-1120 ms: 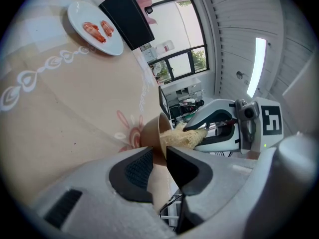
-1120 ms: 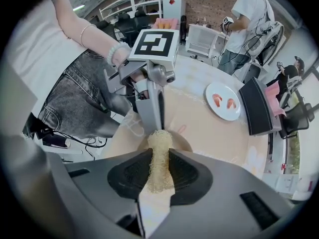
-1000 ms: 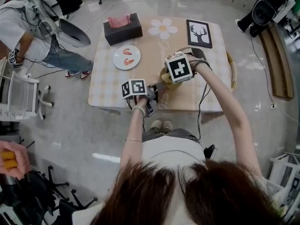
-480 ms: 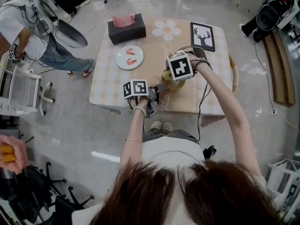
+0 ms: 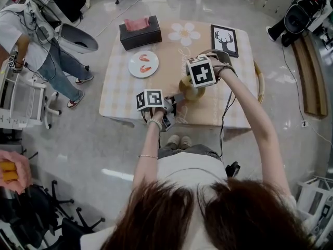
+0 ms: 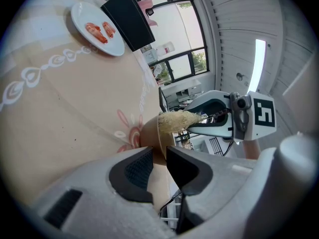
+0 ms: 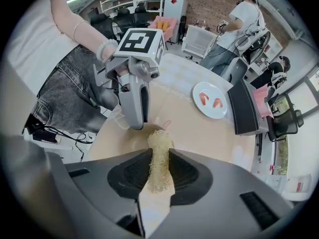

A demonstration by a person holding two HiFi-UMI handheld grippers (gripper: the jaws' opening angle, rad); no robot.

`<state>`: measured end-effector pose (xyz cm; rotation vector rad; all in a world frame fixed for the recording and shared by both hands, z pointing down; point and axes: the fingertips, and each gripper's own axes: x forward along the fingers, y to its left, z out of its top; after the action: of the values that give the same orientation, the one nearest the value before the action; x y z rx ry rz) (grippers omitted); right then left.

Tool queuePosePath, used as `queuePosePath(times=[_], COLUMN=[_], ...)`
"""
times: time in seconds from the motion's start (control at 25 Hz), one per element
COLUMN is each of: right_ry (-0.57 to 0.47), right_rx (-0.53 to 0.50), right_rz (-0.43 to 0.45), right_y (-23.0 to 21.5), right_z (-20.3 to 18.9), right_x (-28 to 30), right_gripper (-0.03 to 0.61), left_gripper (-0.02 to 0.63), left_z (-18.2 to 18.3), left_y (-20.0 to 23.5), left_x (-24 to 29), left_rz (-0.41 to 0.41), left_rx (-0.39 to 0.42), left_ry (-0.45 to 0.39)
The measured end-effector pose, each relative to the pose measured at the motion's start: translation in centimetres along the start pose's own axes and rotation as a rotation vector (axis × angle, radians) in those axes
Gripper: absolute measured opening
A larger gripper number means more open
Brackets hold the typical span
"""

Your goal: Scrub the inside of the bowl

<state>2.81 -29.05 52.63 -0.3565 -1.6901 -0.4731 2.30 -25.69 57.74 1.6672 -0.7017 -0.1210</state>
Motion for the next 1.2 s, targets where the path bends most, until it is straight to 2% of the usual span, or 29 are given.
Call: queuePosePath(times=[0.64,1.2], right_ry=[0.085,0.123], right_rx=[0.052,0.076], right_rz=[0.0,0.054], right_y=[1.1,3.3], right_z=[-3.0,-3.6], right_x=[0.4,0.7], right_gripper=[0.094,0.094], left_gripper=[0.092,0.092], left_z=[-0.1,-0.1], left_y=[0.1,0.2], left_x=[0.0,0.0], left_rz=[-0.001,-0.01], left_rx=[0.006,0.001], left_ry=[0.005,0.007])
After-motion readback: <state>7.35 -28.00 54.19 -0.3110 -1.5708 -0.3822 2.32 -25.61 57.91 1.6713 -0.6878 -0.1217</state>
